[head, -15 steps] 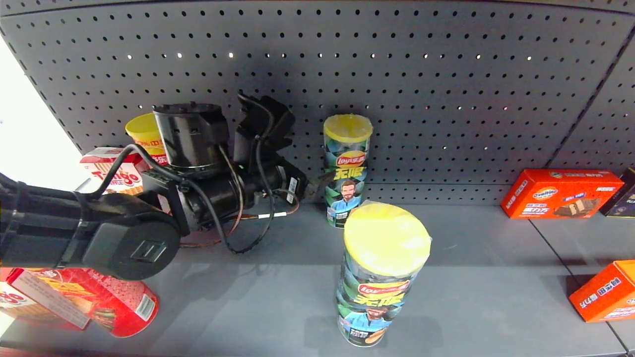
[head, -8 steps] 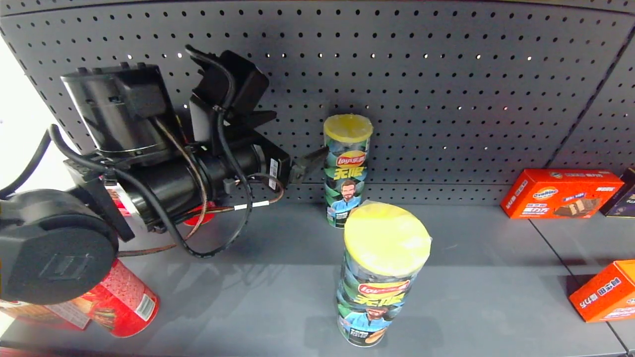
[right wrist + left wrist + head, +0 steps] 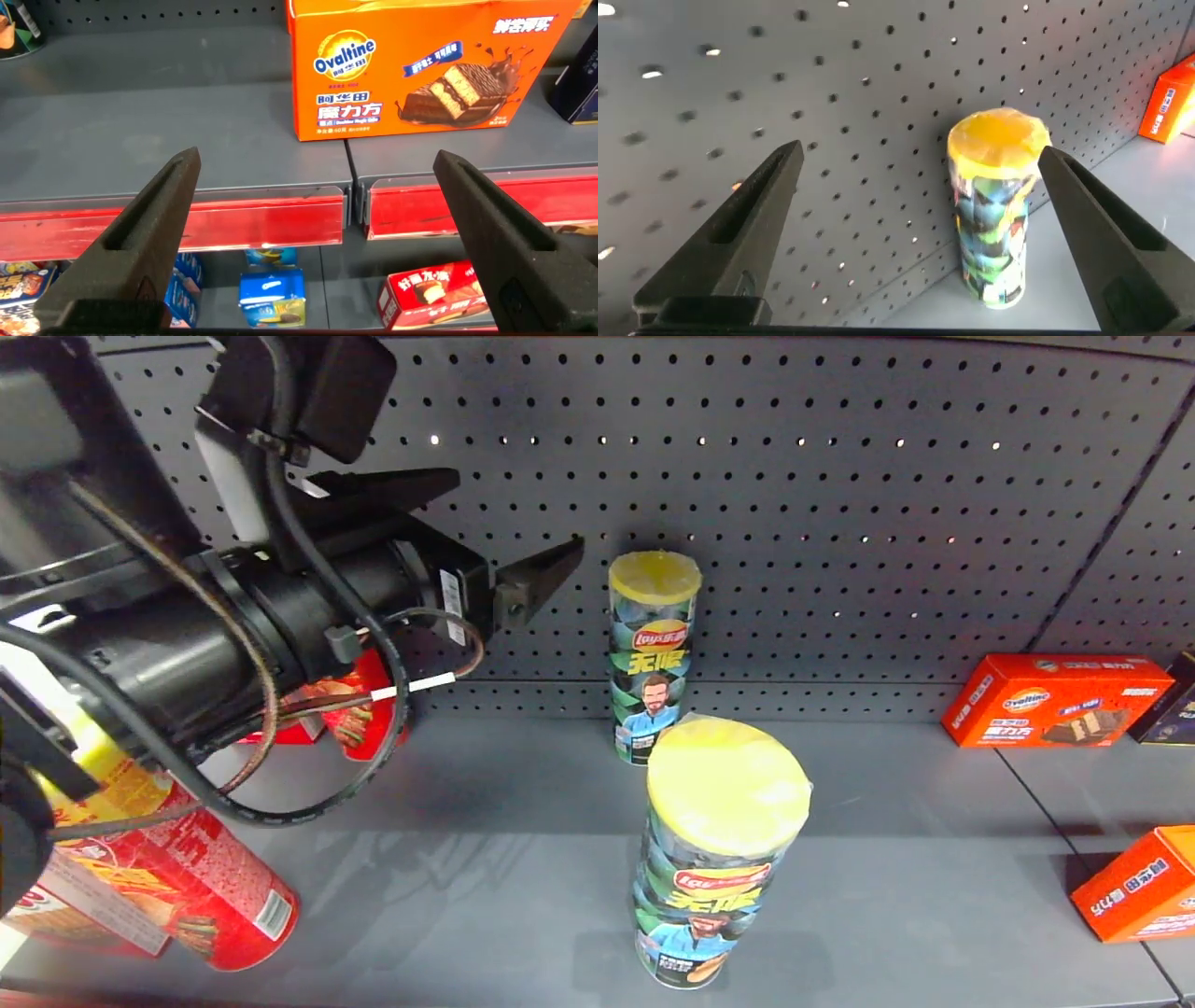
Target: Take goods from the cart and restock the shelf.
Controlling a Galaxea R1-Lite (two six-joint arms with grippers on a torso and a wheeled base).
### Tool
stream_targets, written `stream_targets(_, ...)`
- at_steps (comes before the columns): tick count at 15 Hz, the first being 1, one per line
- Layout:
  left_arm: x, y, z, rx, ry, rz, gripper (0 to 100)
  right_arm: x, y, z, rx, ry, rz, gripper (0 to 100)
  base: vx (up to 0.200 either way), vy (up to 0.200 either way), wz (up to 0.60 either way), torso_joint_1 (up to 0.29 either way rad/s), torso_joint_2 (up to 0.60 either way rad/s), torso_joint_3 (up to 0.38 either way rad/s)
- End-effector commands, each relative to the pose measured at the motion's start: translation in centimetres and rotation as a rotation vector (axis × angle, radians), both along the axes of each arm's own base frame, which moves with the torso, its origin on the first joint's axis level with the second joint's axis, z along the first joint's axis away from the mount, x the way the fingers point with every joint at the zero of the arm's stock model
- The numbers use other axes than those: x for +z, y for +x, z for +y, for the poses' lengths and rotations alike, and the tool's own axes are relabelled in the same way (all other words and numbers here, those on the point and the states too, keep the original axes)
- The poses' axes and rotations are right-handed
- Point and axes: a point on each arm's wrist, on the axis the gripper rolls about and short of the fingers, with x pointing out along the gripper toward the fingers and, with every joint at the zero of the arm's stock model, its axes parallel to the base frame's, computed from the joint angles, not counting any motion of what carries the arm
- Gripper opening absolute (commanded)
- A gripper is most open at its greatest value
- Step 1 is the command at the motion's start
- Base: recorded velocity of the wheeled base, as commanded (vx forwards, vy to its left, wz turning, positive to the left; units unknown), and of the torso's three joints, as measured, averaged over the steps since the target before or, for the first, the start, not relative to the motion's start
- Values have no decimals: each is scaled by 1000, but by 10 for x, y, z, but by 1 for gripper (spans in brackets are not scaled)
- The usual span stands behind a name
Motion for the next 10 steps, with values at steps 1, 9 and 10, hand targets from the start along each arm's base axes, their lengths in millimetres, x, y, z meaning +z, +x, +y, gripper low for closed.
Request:
stream_targets(1,10,-28,17,3,-32,-37,100,0,0,0,0,0,2,100,0,0,0,0,0,0)
stream_targets(9,28,-86,40,-56,-92,-113,100,0,0,0,0,0,0,100,0,0,0,0,0,0)
stream_targets(10,25,-97,48,-65,-90,-107,100,0,0,0,0,0,-1,100,0,0,0,0,0,0)
